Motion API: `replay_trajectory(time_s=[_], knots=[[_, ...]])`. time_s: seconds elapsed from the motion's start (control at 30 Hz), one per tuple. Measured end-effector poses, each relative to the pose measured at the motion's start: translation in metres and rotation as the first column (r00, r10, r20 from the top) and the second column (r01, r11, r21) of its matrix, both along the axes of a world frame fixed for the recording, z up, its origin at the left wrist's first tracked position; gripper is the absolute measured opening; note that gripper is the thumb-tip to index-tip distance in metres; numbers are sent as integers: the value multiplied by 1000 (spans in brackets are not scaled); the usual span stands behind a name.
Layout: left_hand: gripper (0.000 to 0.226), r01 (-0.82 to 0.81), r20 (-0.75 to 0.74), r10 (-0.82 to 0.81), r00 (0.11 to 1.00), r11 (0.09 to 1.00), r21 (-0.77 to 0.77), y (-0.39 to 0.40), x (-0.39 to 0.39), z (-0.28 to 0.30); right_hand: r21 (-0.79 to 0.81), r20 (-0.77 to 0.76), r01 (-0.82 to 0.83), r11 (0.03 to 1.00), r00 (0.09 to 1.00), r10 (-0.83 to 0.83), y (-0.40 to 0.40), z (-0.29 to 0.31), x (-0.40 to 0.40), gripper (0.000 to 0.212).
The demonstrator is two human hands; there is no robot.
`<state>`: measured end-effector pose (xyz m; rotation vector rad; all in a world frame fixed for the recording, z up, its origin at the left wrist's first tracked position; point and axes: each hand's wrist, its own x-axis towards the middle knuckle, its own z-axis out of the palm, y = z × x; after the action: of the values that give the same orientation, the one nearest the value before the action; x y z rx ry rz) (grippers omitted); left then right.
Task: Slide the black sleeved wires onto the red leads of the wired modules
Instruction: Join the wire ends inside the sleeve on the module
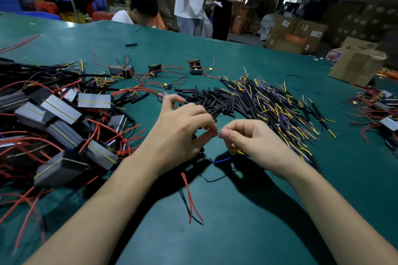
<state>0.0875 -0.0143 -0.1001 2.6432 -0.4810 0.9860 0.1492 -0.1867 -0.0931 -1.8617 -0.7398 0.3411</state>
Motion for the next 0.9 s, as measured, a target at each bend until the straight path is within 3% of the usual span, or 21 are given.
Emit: replay_trajectory(time_s=[0.33, 0.43, 0.5, 0.57, 0.63, 0.7, 0.73, 0.9], knots=[[10, 11, -45, -18, 999, 989, -144, -1, -2, -1, 57, 2, -22, 998, 1000, 22, -2, -3, 4, 14], [10, 1, -66, -19, 998, 963, -269, -5, 0, -4, 63, 74, -8, 998, 997, 3, 0, -6, 5, 13], [12, -5, -103, -38, 994, 924, -382, -6, 1, -5, 59, 221, 30, 998, 974, -42, 1, -7, 3, 13], [11, -1, -149, -75, 986, 891, -453, -7, 1, -5, -10, 511, 61, 998, 858, -48, 1, -7, 0, 12], [8, 0, -197, -113, 974, 868, -497, -8, 2, -4, -137, 758, 130, 982, 652, 20, 2, -6, -2, 7], [11, -31, -243, -116, 963, 848, -529, -10, 3, -3, -222, 870, 184, 957, 480, 110, 2, -6, -3, 9], [12, -47, -259, -115, 959, 838, -543, -10, 3, -3, -235, 885, 190, 953, 448, 129, 2, -6, -3, 10], [14, -52, -241, -96, 966, 840, -540, -9, 4, -8, -230, 724, 154, 961, 687, 63, 2, -10, 0, 13]])
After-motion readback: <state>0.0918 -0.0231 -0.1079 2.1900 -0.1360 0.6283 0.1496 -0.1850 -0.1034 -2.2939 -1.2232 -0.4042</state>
